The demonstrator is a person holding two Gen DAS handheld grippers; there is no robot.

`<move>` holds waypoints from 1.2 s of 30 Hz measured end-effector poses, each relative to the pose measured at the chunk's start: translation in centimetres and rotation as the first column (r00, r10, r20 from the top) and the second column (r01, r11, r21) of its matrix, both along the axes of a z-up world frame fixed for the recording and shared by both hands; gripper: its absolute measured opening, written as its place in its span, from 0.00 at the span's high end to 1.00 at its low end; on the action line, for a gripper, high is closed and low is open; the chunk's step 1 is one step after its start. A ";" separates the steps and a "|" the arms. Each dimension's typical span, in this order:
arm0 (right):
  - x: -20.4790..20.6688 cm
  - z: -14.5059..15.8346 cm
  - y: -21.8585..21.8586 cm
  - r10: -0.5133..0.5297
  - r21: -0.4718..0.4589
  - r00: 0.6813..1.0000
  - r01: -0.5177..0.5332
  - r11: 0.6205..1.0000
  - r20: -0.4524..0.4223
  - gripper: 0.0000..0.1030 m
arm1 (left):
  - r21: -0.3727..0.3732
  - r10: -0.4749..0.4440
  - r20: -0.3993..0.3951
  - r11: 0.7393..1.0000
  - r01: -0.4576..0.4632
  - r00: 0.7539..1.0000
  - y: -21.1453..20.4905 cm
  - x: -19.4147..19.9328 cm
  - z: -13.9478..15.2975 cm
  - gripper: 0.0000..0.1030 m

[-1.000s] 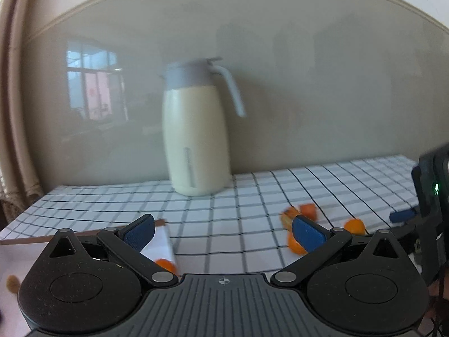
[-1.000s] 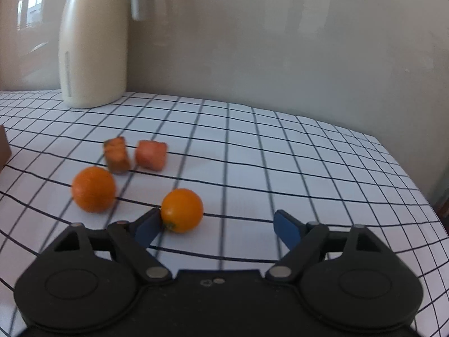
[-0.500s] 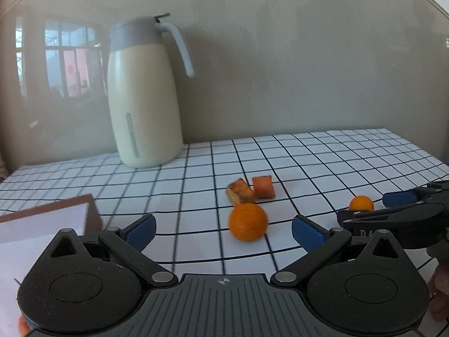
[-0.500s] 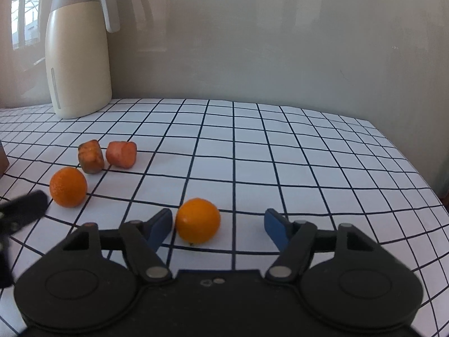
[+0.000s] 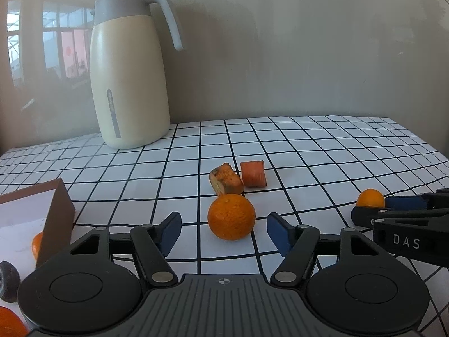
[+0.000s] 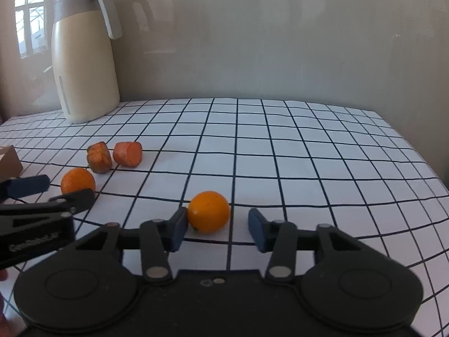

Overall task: Organize fruits
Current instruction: 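Close the left tool on an orange while the right tool closes on another orange, then carry the orange in the left tool and the orange in the right tool over the box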

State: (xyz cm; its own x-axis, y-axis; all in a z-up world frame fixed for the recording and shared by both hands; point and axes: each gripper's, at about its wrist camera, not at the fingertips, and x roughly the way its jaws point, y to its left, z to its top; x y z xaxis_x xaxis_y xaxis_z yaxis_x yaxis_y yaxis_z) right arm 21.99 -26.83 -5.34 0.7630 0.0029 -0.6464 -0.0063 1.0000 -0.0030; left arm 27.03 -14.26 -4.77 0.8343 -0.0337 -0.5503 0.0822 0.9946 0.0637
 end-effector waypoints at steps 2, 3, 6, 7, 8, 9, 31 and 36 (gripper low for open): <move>0.0 0.0 0.1 0.003 0.002 1.000 -0.003 1.000 -0.002 0.68 | -0.002 -0.001 -0.003 1.000 0.001 1.000 -0.1 0.2 0.0 0.34; 0.0 0.0 0.1 0.004 0.005 1.000 -0.004 1.000 -0.002 0.70 | -0.002 0.002 -0.002 1.000 -0.002 1.000 0.0 0.3 0.0 0.34; 0.0 0.1 0.2 0.010 0.016 1.000 -0.010 1.000 -0.001 0.77 | -0.003 0.007 -0.014 1.000 -0.008 1.000 0.0 0.6 -0.1 0.34; 0.1 0.1 0.3 0.010 0.014 1.000 -0.010 1.000 -0.001 0.77 | -0.005 0.007 -0.018 1.000 -0.007 1.000 0.0 0.7 -0.1 0.38; 0.1 0.1 0.3 0.011 0.012 1.000 -0.011 1.000 -0.002 0.77 | -0.005 0.008 -0.024 1.000 -0.008 1.000 0.0 0.8 -0.2 0.42; 0.2 0.1 0.3 0.011 0.013 1.000 -0.011 1.000 -0.002 0.77 | -0.009 0.006 -0.030 1.000 -0.006 1.000 0.1 0.9 -0.2 0.44; -0.7 1.3 0.4 -0.008 0.022 0.999 0.008 1.000 0.032 0.77 | 0.000 -0.049 0.001 0.999 0.049 0.999 -0.4 -0.8 1.4 0.64; -1.5 2.0 0.5 -0.019 0.025 0.999 0.018 1.000 0.047 0.77 | 0.005 -0.061 0.020 0.998 0.061 0.998 -0.4 -2.1 2.3 0.64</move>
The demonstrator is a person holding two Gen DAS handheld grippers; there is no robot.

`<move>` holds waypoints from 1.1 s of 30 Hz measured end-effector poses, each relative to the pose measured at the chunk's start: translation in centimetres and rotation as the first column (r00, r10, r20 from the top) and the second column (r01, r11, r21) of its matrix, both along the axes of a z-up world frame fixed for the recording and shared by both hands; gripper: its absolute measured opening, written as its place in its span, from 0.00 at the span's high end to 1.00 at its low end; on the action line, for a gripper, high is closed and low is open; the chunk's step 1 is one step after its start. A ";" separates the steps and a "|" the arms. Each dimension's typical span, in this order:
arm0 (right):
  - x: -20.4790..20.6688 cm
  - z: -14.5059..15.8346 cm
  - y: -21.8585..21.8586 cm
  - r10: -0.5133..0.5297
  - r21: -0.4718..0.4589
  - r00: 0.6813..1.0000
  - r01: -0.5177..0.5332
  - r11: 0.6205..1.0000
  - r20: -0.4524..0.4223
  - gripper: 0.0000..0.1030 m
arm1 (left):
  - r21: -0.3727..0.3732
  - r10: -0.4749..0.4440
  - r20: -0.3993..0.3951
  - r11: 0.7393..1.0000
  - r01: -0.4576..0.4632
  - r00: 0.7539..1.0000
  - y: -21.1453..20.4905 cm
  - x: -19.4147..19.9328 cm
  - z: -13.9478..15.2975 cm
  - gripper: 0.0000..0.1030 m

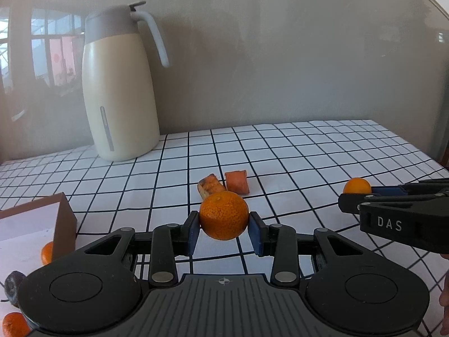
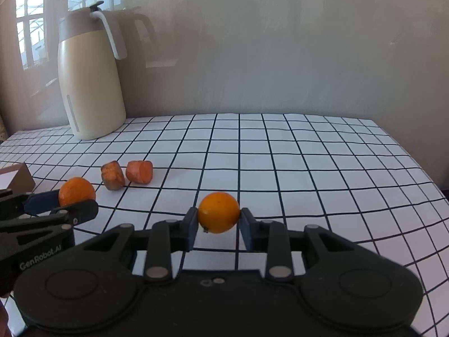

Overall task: Organize fruits
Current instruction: 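Carry the orange in the left tool and the orange in the right tool over the box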

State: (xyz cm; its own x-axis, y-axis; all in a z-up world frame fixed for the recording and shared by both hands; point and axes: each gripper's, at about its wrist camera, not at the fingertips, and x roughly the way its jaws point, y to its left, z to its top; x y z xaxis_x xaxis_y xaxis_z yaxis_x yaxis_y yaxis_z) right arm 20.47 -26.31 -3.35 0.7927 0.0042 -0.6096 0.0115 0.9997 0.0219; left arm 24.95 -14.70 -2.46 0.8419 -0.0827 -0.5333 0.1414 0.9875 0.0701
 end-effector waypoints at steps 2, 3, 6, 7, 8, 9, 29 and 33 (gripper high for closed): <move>-0.5 0.3 0.2 -0.003 -0.001 1.000 0.003 1.000 0.007 0.77 | -0.001 -0.003 0.007 1.000 0.003 1.000 0.0 -0.5 0.3 0.64; -0.9 0.5 0.3 -0.002 -0.002 1.000 0.003 1.000 0.013 0.77 | -0.002 -0.005 0.011 1.000 0.005 1.000 0.1 -0.9 0.5 0.64; -1.9 1.0 0.5 -0.004 -0.007 1.000 0.004 1.000 0.024 0.77 | -0.003 -0.009 0.018 1.000 0.009 1.000 0.3 -1.9 0.8 0.64; -2.2 1.2 0.6 -0.005 -0.007 1.000 0.005 1.000 0.028 0.77 | -0.002 -0.012 0.022 1.000 0.012 1.000 0.3 -2.3 1.0 0.64; -2.6 1.4 0.7 -0.006 -0.007 0.999 0.006 1.000 0.033 0.77 | -0.002 -0.012 0.027 1.000 0.012 1.000 0.4 -2.6 1.2 0.64; -2.9 1.5 0.8 -0.007 -0.007 0.999 0.008 1.000 0.035 0.77 | -0.004 -0.014 0.033 1.000 0.014 0.999 0.4 -3.1 1.4 0.64; -11.2 4.0 4.8 0.076 -0.015 0.989 -0.075 0.997 0.130 0.77 | -0.003 0.039 0.137 0.999 -0.039 0.990 5.4 -11.9 4.7 0.64; -12.0 4.8 6.4 0.108 -0.009 0.983 -0.108 0.994 0.151 0.77 | -0.008 0.076 0.156 0.997 -0.076 0.985 7.4 -13.3 5.3 0.64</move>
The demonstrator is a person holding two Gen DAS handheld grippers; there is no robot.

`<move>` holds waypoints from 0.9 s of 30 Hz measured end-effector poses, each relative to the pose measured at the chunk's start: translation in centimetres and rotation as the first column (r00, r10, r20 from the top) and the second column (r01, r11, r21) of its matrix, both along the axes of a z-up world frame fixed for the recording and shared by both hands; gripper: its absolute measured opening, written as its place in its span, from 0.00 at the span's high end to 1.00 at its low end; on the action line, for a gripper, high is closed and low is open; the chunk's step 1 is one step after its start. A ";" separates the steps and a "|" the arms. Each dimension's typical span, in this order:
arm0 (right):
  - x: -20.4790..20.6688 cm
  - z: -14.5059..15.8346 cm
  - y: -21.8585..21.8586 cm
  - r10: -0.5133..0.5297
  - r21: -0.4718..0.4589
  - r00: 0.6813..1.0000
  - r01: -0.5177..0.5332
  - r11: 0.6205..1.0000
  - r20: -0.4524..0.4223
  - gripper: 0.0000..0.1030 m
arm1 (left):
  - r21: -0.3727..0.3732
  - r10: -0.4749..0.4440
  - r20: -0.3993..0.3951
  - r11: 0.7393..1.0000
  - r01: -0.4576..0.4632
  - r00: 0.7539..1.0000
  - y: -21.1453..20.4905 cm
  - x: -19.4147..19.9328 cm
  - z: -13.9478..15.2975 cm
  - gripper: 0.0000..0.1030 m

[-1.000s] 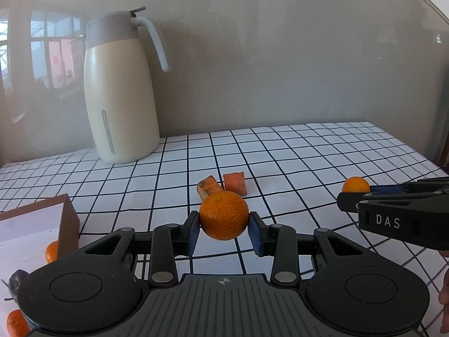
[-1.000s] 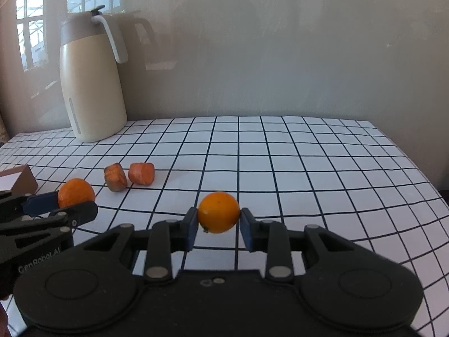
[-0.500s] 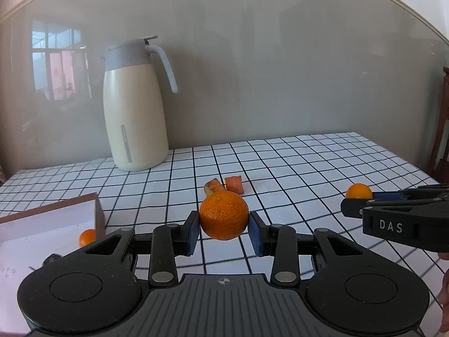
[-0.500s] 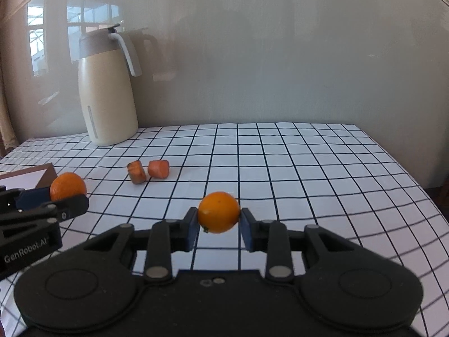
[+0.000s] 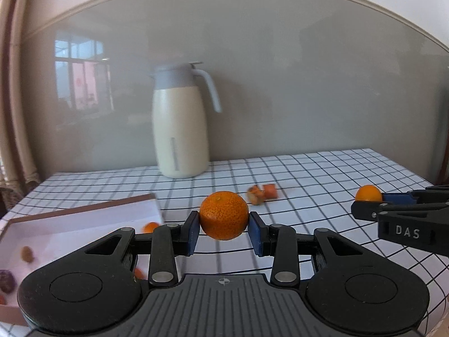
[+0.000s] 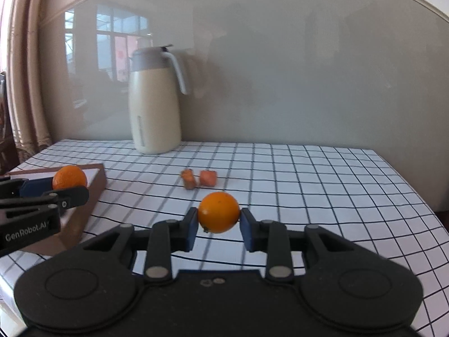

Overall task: Organize fruits
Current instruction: 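Carry the orange in the left tool and the orange in the right tool over the box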

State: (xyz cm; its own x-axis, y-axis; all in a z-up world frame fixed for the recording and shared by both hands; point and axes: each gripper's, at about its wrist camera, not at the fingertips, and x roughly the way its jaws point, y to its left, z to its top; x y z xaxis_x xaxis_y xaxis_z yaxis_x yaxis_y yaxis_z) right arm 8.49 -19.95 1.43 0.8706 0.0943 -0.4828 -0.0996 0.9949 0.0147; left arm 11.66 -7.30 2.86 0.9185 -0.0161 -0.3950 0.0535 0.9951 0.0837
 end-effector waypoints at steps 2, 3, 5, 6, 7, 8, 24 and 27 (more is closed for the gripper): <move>-0.5 0.3 0.9 0.019 0.000 1.000 -0.019 1.000 0.007 0.77 | 0.000 0.015 0.007 1.000 -0.015 1.000 0.9 -0.6 0.1 0.64; -0.6 0.4 1.4 0.031 0.000 0.999 -0.031 1.000 0.011 0.77 | 0.004 0.023 0.009 1.000 -0.023 1.000 1.4 -1.0 0.2 0.64; -0.9 0.6 2.5 0.060 -0.002 0.998 -0.060 0.998 0.017 0.77 | 0.005 0.039 0.017 0.999 -0.039 0.999 2.3 -1.7 0.2 0.64; -1.1 0.7 2.9 0.073 -0.004 0.997 -0.073 0.997 0.021 0.77 | 0.010 0.050 0.021 0.999 -0.050 0.999 2.8 -2.1 0.2 0.64; -1.3 0.8 3.5 0.088 -0.008 0.996 -0.088 0.996 0.027 0.77 | 0.009 0.058 0.022 0.998 -0.058 0.998 3.2 -2.4 0.2 0.64; -1.5 0.9 4.0 0.104 -0.012 0.994 -0.103 0.995 0.034 0.77 | 0.006 0.067 0.025 0.998 -0.067 0.997 3.7 -2.7 0.3 0.64; -2.0 1.6 11.3 0.290 -0.027 0.953 -0.289 0.957 0.090 0.77 | -0.023 0.211 0.074 0.978 -0.209 0.975 10.5 -5.0 0.7 0.64; -1.8 1.5 12.8 0.320 -0.026 0.943 -0.319 0.947 0.089 0.77 | -0.020 0.234 0.079 0.972 -0.234 0.969 11.5 -5.2 0.6 0.64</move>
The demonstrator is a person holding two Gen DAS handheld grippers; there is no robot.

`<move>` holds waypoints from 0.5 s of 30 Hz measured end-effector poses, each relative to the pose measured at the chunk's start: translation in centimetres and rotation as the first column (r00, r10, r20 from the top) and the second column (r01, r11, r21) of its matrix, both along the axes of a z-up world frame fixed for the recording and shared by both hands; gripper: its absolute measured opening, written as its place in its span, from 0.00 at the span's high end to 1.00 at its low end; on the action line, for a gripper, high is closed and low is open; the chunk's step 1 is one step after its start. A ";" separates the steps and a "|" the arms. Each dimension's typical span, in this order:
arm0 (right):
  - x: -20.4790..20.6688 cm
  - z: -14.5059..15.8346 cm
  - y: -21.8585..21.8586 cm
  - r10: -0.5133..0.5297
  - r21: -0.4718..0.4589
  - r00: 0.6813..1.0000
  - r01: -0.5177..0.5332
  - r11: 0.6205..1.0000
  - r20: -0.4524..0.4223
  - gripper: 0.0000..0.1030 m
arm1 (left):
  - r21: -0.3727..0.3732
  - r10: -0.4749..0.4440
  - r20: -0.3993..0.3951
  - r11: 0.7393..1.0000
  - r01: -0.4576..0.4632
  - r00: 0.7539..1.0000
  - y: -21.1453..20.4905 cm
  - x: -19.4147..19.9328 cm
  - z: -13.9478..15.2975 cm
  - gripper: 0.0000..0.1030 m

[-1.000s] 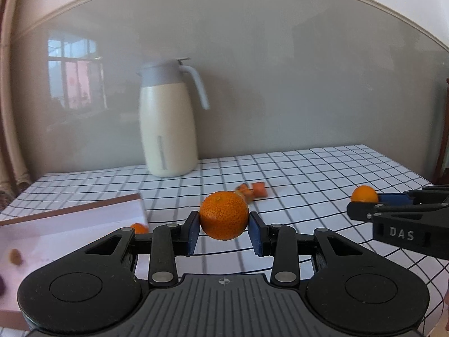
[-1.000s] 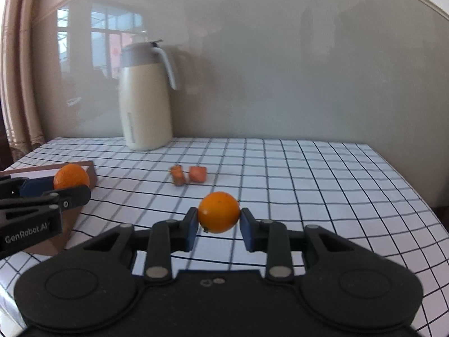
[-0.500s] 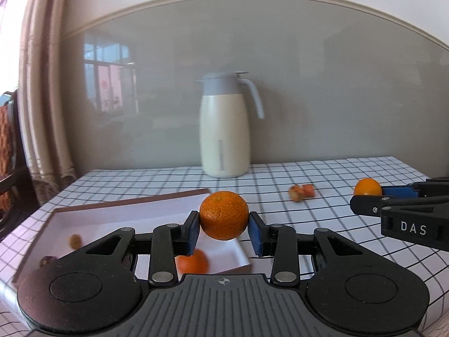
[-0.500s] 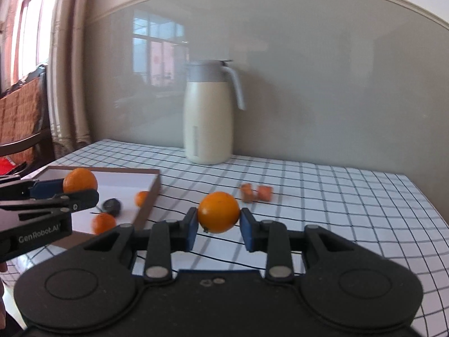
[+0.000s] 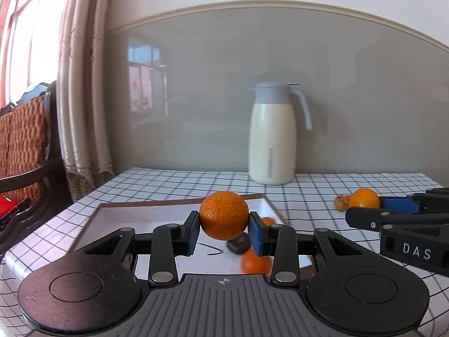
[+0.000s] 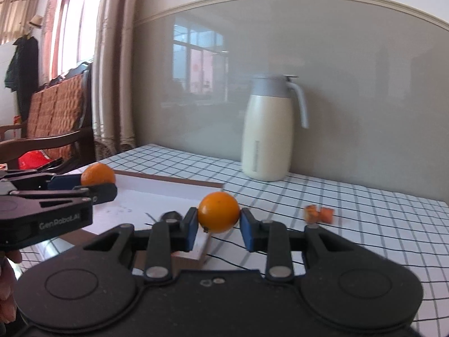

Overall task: Organize fruits
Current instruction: 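Carry the orange in the left tool and the orange in the right tool over the box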

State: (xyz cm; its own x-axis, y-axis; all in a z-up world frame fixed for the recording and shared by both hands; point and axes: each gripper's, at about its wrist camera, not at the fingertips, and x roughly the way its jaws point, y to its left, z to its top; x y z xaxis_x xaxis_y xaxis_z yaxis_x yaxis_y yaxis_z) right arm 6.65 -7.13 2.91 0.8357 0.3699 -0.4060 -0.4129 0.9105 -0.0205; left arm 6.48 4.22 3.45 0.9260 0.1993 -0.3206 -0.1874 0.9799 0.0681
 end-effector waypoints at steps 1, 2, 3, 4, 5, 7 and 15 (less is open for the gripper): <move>0.0 0.0 0.5 0.009 0.000 1.000 -0.009 1.000 0.002 0.77 | 0.002 0.011 0.001 1.000 -0.011 1.000 0.4 0.0 -0.1 0.64; 0.0 0.1 1.0 0.019 -0.001 1.000 -0.019 1.000 0.004 0.77 | 0.001 0.020 0.000 1.000 -0.020 1.000 0.9 0.0 -0.1 0.64; 0.1 0.1 1.5 0.028 0.000 1.000 -0.028 1.000 0.003 0.77 | -0.002 0.030 0.000 1.000 -0.030 1.000 1.4 -0.1 -0.1 0.64; 0.2 0.1 2.0 0.035 0.003 0.999 -0.035 0.999 0.004 0.77 | -0.003 0.042 -0.001 0.999 -0.042 0.999 1.9 -0.2 -0.2 0.64; 0.3 0.1 2.5 0.045 0.004 0.999 -0.045 0.999 0.004 0.77 | -0.002 0.051 -0.002 0.999 -0.051 0.999 2.4 -0.3 -0.2 0.64; 0.5 0.0 3.4 0.062 0.001 0.998 -0.062 0.998 0.005 0.77 | -0.005 0.072 -0.005 0.997 -0.072 0.997 3.4 -0.5 -0.3 0.64; 1.7 -0.1 6.5 0.113 0.003 0.994 -0.113 0.994 0.006 0.77 | 0.000 0.139 -0.008 0.990 -0.139 0.990 6.7 -1.1 -0.8 0.64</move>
State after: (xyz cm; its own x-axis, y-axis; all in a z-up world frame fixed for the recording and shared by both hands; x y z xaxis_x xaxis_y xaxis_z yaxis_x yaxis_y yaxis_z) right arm 8.31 -0.59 2.85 0.7906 0.4637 -0.3999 -0.5132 0.8580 -0.0198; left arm 5.42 10.94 2.67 0.8867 0.3261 -0.3277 -0.3217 0.9443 0.0692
